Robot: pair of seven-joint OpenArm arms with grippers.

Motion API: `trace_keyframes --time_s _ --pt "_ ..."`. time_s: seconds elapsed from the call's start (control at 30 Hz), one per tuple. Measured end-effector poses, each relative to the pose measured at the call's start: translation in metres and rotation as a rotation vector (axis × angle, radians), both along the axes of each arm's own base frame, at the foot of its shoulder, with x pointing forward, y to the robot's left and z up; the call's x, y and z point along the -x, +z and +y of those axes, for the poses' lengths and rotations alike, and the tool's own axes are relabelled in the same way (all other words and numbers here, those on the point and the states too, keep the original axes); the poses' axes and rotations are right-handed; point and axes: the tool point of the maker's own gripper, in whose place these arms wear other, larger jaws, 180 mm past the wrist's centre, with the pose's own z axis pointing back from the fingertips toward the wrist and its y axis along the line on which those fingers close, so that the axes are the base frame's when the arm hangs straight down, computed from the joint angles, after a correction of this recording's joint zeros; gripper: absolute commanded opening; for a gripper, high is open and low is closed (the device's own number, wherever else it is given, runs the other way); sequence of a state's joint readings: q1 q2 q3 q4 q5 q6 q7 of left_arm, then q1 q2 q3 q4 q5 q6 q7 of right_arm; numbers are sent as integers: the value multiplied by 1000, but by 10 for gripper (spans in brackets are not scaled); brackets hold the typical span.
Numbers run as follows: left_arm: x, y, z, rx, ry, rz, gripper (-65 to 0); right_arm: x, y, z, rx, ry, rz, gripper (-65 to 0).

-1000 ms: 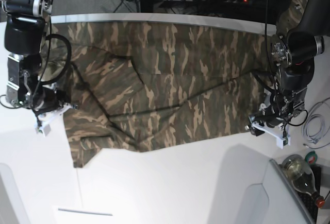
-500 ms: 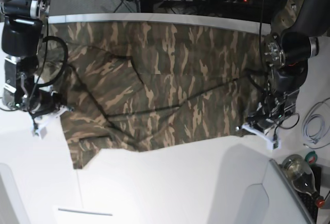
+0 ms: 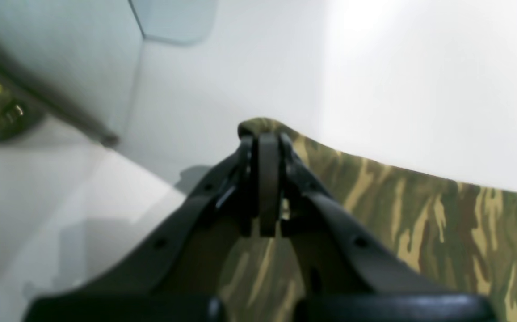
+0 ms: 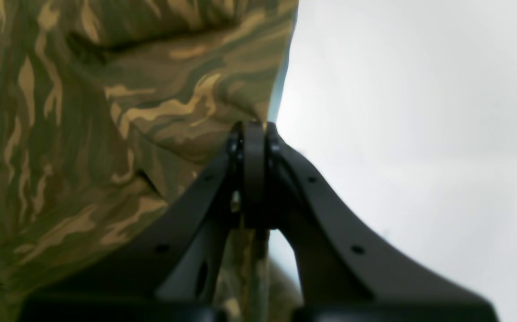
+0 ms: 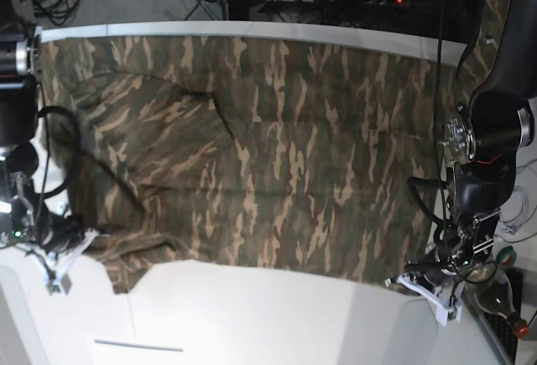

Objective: Layout the t-shirt on the table in an organized manner, then fold the t-shirt properly
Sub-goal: 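Lift the held edge with both grippers and fold it over the shirt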

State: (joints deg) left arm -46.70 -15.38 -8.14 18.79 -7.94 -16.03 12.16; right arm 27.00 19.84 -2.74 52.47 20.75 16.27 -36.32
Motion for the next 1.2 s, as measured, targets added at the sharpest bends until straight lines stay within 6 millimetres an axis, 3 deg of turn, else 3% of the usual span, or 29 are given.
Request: trace_keyframes --time_s 0.13,0.4,0.57,0.67,0.83,1.0,1.2 --pt "-2 9 0 -15 -15 11 -650 -11 7 -12 77 44 -29 -650" --pt "26 -3 -1 -80 -61 53 -650 -4 -21 -24 149 113 -76 -650" --pt "31 3 -4 -103 -77 24 -650 3 -32 -23 165 139 -62 -650" --pt "51 -12 -2 -104 -75 46 -650 12 -40 -24 171 149 -51 -650" --pt "84 -22 28 -62 25 96 -650 22 -46 -34 224 197 -24 -650" --pt "96 -4 24 -81 -54 59 -650 21 -43 -38 229 197 -38 -650" --pt "131 -18 23 -134 -80 121 -650 27 -47 -39 227 199 -29 -650"
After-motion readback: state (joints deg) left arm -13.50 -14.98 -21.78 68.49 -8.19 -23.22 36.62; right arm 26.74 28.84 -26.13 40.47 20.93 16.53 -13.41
